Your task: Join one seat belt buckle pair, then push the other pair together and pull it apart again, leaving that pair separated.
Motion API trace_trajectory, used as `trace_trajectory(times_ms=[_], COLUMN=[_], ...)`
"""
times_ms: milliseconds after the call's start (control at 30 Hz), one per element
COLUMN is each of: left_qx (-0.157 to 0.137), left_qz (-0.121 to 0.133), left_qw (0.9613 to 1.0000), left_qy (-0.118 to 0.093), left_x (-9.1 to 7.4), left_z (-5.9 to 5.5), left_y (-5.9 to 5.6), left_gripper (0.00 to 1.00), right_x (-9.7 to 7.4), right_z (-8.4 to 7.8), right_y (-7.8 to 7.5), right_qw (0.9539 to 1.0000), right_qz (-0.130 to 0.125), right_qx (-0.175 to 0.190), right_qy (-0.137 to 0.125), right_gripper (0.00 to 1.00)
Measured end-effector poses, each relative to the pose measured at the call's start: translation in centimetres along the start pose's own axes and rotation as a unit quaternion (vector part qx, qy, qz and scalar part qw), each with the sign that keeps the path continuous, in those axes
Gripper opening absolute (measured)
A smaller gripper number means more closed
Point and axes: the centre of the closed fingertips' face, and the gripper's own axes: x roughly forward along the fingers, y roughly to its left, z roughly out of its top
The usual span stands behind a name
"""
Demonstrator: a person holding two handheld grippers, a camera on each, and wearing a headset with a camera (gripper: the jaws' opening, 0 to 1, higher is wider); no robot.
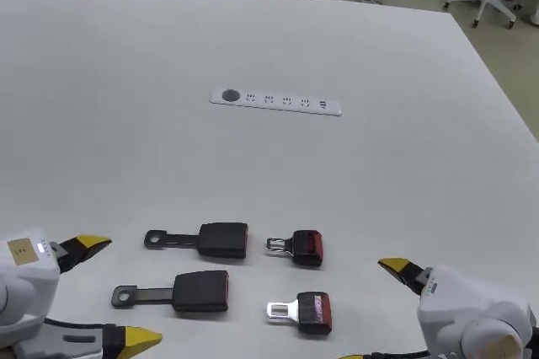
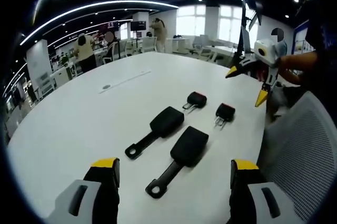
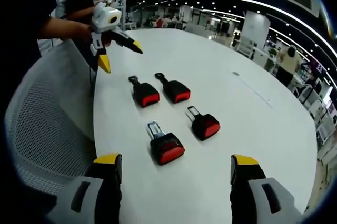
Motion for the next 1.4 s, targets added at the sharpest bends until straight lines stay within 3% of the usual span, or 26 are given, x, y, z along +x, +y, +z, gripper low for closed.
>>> trace_trajectory(times_ms=[367, 667, 1033, 1400], left_qx=[0.024, 0.054, 0.084, 0.108], left_qz=[-0.022, -0.049, -0.089, -0.121], left_qw=[0.9993, 0.9966, 0.9904, 0.9814], left_qy=[0.019, 0.039, 0.065, 0.103], left_x=[1.2, 2.4, 3.8, 5.7], left_z=[0.6, 0.7, 0.6, -0.6], left_y=[-0.4, -0.9, -2.0, -2.0], left_gripper=[0.81, 0.71, 0.57, 0.5], right_x=[0.8, 1.7, 2.8, 3.8], right_z=[0.0, -0.3, -0.7, -1.5], right_y=[0.2, 0.3, 0.4, 0.7], right_qw=[0.9995, 0.9978, 0.9939, 0.9887], right_qz=[0.024, 0.045, 0.071, 0.1], right_qx=[-0.021, -0.045, -0.079, -0.103], right_qy=[0.011, 0.019, 0.03, 0.044], right_gripper=[0.78, 0.67, 0.57, 0.45])
